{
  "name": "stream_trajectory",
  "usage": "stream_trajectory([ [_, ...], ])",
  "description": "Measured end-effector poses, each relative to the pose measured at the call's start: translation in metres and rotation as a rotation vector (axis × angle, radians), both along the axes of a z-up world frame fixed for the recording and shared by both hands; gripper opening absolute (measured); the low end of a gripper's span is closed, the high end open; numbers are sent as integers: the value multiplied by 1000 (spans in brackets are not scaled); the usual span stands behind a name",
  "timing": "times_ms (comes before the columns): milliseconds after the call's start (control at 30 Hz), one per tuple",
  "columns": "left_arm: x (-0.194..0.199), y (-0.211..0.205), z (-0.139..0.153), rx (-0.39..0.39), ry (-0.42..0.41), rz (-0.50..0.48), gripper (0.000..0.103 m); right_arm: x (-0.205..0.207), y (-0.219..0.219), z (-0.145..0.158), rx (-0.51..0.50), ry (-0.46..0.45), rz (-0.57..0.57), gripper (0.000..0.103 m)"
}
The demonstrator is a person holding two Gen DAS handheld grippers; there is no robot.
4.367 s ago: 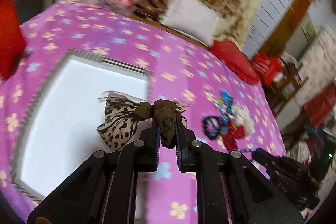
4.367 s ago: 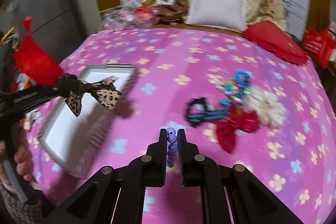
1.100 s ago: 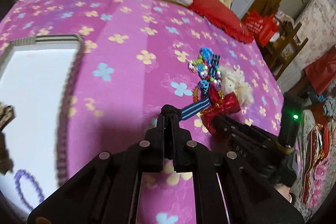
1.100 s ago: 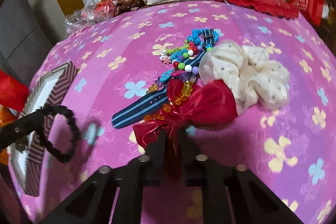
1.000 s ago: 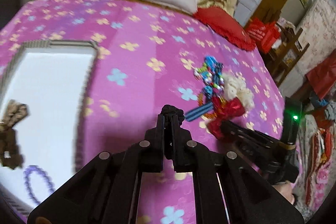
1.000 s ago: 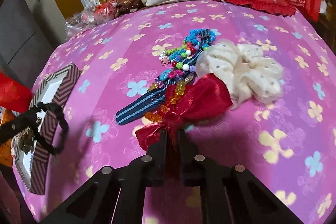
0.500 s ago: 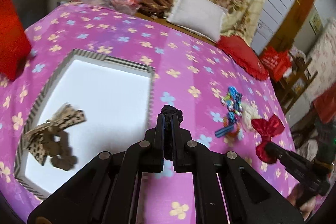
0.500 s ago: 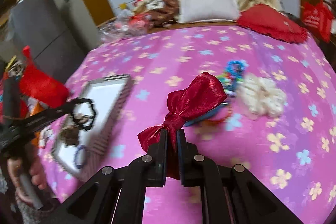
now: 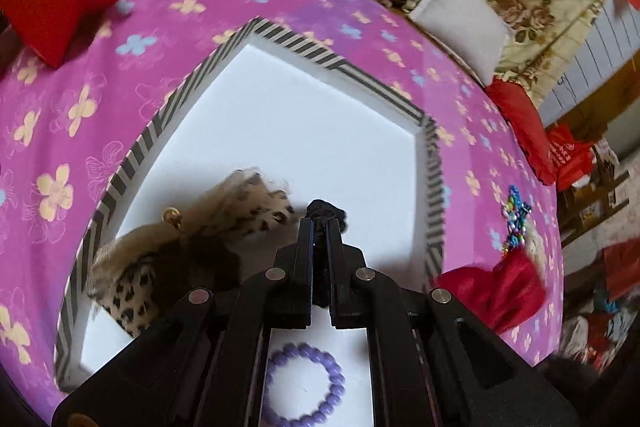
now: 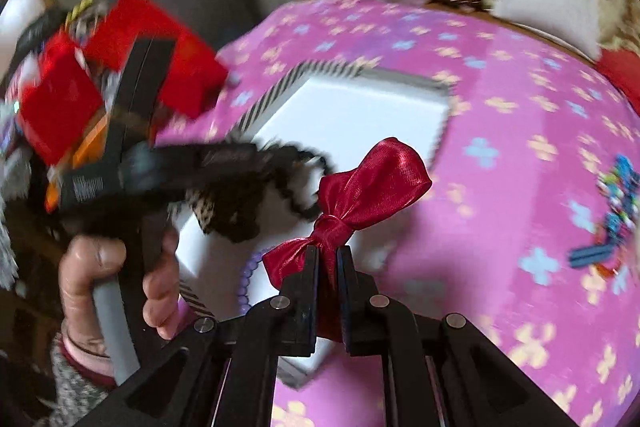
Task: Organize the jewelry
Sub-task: 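Carry the hair tie and red bow into the white tray and release, then grasp the blue striped strap with beads using the left tool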
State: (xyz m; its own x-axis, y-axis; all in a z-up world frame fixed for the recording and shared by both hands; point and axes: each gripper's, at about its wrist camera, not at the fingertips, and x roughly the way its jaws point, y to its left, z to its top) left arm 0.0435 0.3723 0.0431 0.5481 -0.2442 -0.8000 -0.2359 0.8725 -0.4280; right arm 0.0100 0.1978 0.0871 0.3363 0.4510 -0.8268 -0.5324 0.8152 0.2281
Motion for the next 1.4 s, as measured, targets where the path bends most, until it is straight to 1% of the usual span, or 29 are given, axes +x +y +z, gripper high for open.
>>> stream_trajectory([
  [67,4,5,-7,7,29,5,4,3,16,-13,-24,14,20,8],
  [100,6,6,-11,43,63,21,4,4,22,-19,-28,32,28,8],
  [167,5,7,-12,76,84,32,4,8,31,-29,-29,61,36,8],
  [300,-2,12,-8,71,77,41,4,15,44,-44,-41,87,40,8],
  [367,-4,15,-5,55,68,45,5,16,45,-46,-46,88,38,8],
  [433,-7,18,-1,-2,42,34,9,14,47,-45,-67,78,45,15],
  [500,-8,18,2,-44,20,24,20,10,46,-40,-78,51,50,37],
  [533,-9,17,4,-54,10,20,23,7,43,-36,-76,30,45,41],
  [567,-9,16,7,-59,-2,19,29,6,41,-33,-72,7,34,44],
  [600,-11,14,10,-63,-22,19,32,4,37,-28,-68,-12,23,44],
  [700,-13,11,18,-72,-61,16,39,0,22,-19,-53,-22,2,44],
  [767,-15,8,24,-86,-91,17,42,-4,7,-14,-45,-32,-17,44],
  [867,-18,0,31,-94,-121,4,42,-14,-25,-8,-39,-47,-58,44],
  [967,-21,-16,38,-74,-144,-17,42,-20,-69,-8,-25,-41,-127,44],
  [1067,-25,-40,45,-47,-160,-59,42,-19,-124,-10,-32,-36,-229,44],
  [1233,-31,-84,50,6,-164,-117,42,-15,-213,-22,-31,-4,-408,44],
  [1367,-36,-125,46,53,-133,-165,42,-19,-275,-30,-13,9,-516,44],
  [1400,-35,-133,43,62,-123,-179,42,-19,-285,-31,-11,9,-531,44],
])
